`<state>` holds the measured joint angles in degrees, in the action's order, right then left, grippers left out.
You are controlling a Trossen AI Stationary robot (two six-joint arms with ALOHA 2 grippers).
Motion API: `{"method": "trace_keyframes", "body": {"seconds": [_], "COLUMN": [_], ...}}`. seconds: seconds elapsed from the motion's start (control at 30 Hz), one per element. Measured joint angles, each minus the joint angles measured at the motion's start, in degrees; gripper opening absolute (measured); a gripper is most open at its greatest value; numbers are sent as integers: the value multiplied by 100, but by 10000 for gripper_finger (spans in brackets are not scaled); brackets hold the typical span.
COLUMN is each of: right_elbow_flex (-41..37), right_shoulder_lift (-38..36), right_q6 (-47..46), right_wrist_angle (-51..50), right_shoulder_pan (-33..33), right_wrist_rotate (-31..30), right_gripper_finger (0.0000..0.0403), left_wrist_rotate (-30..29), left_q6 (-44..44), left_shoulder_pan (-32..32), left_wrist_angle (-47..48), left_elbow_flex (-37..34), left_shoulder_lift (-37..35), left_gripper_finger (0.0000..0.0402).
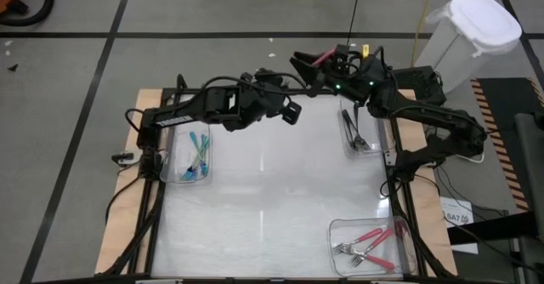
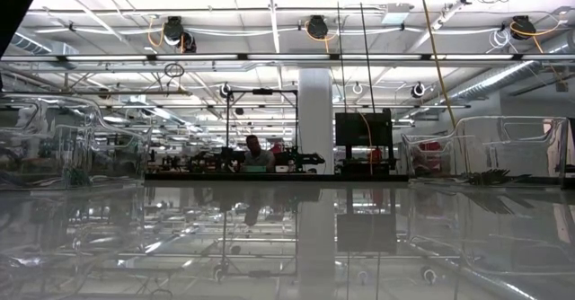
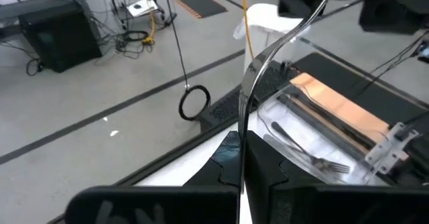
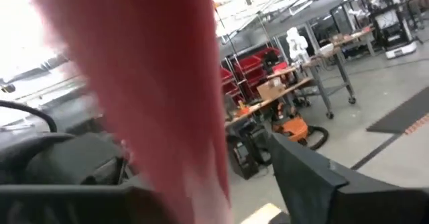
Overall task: Sort silverware by color (type)
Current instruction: Put the pink fork into the bottom right transparent bin
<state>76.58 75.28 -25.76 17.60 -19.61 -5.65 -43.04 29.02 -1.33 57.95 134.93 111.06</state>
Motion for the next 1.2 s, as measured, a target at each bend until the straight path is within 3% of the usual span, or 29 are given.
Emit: {"method": "trace_keyframes", "body": {"seconds": [0.37,0.7,0.93,1.2], "right_elbow_flex": [2,2,4,7], "right_shoulder_lift": [-840,-1749,-2308,-2668], "right_q6": [770,957,953,584], "right_wrist_angle": [-1013,-2313,-3242,-4287], "right_shoulder_pan": [-29,-26,-30,-29], "right_wrist_rotate": [-4,40,464,1428], "right_gripper_finger": [220,225,224,224], "left_wrist_rotate": [513,1975,2989,4119], "left_q6": [259,-111,-152,-83], "left_shoulder_pan": [-162,-281,-360,-350], "left_wrist_angle": [420,571,824,1438], "left_elbow_flex": [4,4,4,4], "left_shoulder_lift": [-152,-172,-170,-170], "left_gripper_finger": [0,0,0,0]}}
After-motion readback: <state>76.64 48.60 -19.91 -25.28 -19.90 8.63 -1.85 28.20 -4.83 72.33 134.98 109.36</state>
